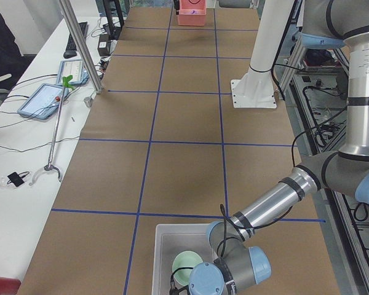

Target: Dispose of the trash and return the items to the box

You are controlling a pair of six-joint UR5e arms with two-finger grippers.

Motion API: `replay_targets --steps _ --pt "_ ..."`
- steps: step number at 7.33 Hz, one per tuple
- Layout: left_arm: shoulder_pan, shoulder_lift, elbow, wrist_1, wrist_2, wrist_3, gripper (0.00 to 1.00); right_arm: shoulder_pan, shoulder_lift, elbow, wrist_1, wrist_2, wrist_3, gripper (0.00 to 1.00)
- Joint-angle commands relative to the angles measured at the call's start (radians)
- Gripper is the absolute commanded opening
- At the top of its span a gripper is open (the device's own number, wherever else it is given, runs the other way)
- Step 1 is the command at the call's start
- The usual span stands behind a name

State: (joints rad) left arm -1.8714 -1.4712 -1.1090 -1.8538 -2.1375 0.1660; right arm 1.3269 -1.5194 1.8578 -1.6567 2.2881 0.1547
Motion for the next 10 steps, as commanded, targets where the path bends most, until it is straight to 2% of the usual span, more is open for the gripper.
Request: replay_targets --steps 1,2,6,7,8,10 --pt "-0.002 -0.017 -0.006 -0.005 0.001 0.001 0.99 0.000 0.002 0.007 0.000 0.002 0.000 1.00" --pt "-0.003 -0.023 -0.008 -0.007 -0.001 0.001 0.99 0.001 0.004 0.011 -0.002 0.002 0.000 1.00" --pt "-0.031 -0.047 -0.224 -0.001 -0.024 -0.044 0.99 0.029 -0.027 0.006 0.000 -0.007 -0.004 1.00" --pt "-0.022 -0.047 -0.289 -0.031 -0.124 -0.178 0.99 0.040 -0.042 0.006 0.000 -0.006 -0.001 1.00" --pt "0.057 -0.066 -0.355 -0.030 -0.213 -0.225 0.99 0.054 -0.060 0.003 0.000 -0.006 -0.001 1.00" --pt "0.191 -0.072 -0.446 -0.022 -0.220 -0.261 0.99 0.075 -0.091 -0.005 0.000 -0.004 -0.003 1.00"
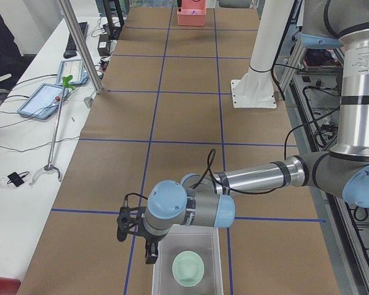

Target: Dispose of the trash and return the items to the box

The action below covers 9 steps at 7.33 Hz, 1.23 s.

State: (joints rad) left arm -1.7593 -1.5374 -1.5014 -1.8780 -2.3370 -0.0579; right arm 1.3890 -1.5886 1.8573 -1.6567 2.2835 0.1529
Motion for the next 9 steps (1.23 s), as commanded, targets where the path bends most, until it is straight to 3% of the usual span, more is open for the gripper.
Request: replay_targets --steps 1,4,9 --pt "0.149 -0.003 -0.100 0.002 -0.019 -0.110 0.99 0.033 -0.062 -0.006 0.000 0.004 -0.006 1.00" --pt "0.231 0.003 -0.134 0.002 -0.016 -0.134 0.99 0.108 -0.142 -0.009 0.000 0.037 -0.006 1.00" --pt "0.233 0.019 -0.128 0.002 -0.015 -0.134 0.99 0.157 -0.168 -0.017 0.000 0.120 -0.021 1.00"
